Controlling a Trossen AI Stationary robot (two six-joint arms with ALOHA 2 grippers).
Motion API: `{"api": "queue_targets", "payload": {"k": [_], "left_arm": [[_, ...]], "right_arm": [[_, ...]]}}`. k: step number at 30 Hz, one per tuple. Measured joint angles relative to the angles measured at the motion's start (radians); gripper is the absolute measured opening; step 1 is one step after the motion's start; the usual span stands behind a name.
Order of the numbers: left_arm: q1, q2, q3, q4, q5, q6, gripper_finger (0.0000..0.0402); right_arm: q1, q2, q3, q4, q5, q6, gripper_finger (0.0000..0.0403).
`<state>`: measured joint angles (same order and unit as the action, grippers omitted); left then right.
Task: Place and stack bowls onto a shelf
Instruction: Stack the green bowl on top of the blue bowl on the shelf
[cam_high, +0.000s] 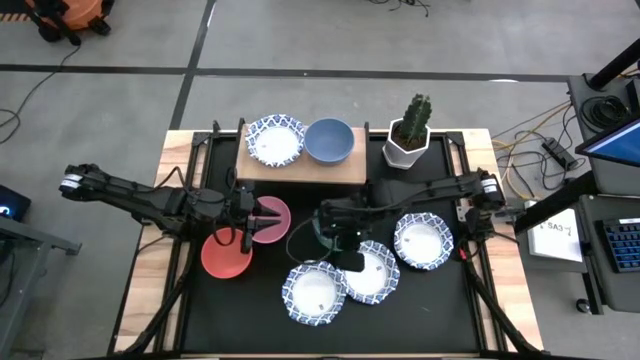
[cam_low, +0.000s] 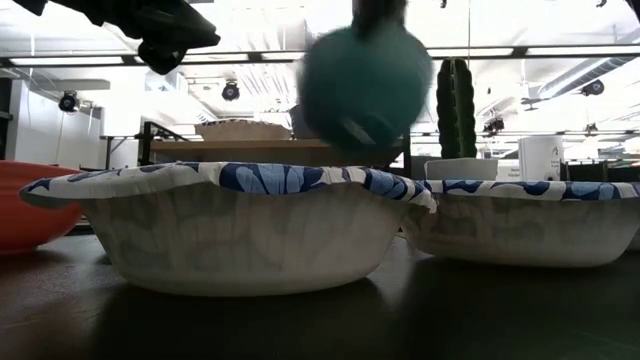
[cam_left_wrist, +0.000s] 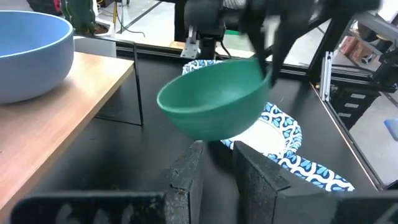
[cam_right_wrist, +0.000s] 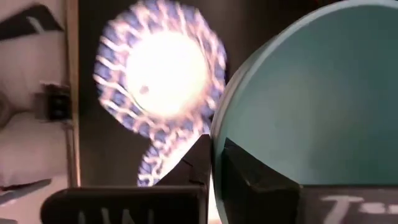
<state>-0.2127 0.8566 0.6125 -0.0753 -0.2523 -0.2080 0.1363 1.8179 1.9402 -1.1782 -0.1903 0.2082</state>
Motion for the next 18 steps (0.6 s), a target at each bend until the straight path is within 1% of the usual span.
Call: {"api": "queue_targets", "payload": {"k": [2,4,8,10,13,18], "left_arm": [[0.0,0.0,0.0,0.0,0.0,0.008,0.007],[0.0,0.0,0.0,0.0,0.0,0.012,0.007],[0.0,0.0,0.0,0.0,0.0,0.012,0.007],[0.0,0.0,0.0,0.0,0.0,0.012,0.007],[0.0,0.0,0.0,0.0,0.0,0.013,0.007],[0.0,0.0,0.0,0.0,0.0,0.016,0.007]], "right_arm": [[0.0,0.0,0.072,0.002,0.043,-0.054,0.0012],[-0.001,0.0,0.136,0.004,0.121,-0.118,0.0012],[-0.017,0.0,0.242,0.004,0.326,-0.259,0.0012],[-0.044,-0.002,0.274,0.001,0.399,-0.321,0.0012],[-0.101,-0.002,0.3,-0.004,0.453,-0.393,0.0012],[-0.225,-0.002,0.299,-0.01,0.453,-0.473,0.0012]]}}
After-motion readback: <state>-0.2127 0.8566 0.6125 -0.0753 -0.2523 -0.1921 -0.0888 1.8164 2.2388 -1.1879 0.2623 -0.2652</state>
